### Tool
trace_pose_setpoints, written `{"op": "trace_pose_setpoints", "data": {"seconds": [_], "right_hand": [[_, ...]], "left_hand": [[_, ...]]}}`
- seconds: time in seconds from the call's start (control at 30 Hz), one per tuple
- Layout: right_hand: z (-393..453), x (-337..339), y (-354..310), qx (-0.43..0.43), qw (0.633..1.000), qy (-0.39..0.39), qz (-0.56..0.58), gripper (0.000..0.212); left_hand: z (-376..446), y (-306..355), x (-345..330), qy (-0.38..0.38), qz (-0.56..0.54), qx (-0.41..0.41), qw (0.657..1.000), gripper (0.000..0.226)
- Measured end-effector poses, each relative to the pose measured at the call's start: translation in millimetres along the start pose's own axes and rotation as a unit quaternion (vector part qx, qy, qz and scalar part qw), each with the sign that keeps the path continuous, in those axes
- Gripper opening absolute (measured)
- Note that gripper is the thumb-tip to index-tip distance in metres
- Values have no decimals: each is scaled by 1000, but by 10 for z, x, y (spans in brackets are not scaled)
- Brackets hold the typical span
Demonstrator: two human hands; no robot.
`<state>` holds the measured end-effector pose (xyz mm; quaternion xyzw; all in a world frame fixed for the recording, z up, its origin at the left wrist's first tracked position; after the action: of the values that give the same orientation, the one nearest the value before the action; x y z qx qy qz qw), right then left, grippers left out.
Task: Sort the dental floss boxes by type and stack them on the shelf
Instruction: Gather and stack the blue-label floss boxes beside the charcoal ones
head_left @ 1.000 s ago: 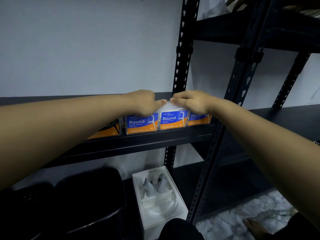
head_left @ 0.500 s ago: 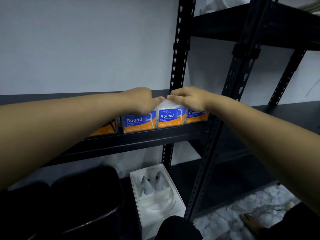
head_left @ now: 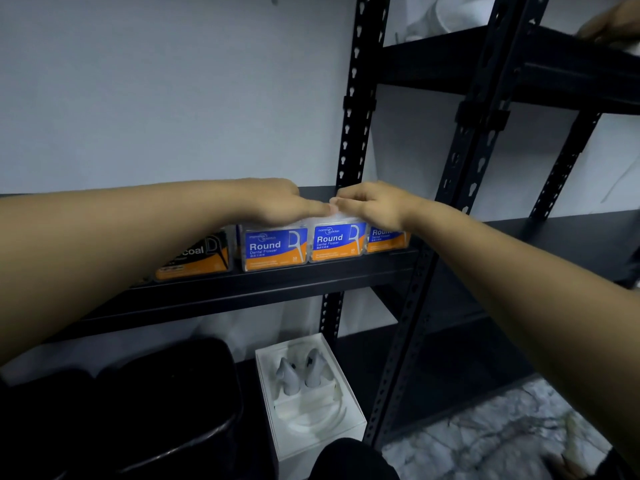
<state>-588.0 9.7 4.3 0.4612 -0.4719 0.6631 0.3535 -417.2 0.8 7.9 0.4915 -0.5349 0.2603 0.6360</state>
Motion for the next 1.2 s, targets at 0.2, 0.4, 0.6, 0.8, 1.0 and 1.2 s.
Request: {"op": "trace_pose_setpoints", "data": {"seconds": [0.2,0.4,0.6,0.8,1.0,1.2], "right_hand": [[11,0,18,-3,1000,3,0,44],[9,-5,22,-4,1000,3,6,46],[-5,-9,25,-11,1000,-6,19,45],[-4,-8,26,-11,1000,-5,15,43],[-28,-7,12,-16,1000,-9,17,44],[-60,3,8,-23,999,-19,28,39]], "left_hand": [[-166,-23,45,-20,12,-33,999,71],[-192,-31,72,61,17,-44,997,73],[-171,-43,55,63,13,-37,997,71],[-162,-34,46,71,18,-33,997,67],[-165,-23,34,57,14,-38,998,67],[-173,-19,32,55,16,-40,998,73]]}}
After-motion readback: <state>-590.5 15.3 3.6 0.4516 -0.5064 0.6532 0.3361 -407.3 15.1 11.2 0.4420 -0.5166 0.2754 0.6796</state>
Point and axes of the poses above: each hand's wrist, its own z-axis towards the middle knuckle, its own x-axis out of the back of the hand, y = z × x, the point moved 6 cm from there along z, towards the middle knuckle, and after that the axes turned 2 degrees about -x, right-handed, at the moved point
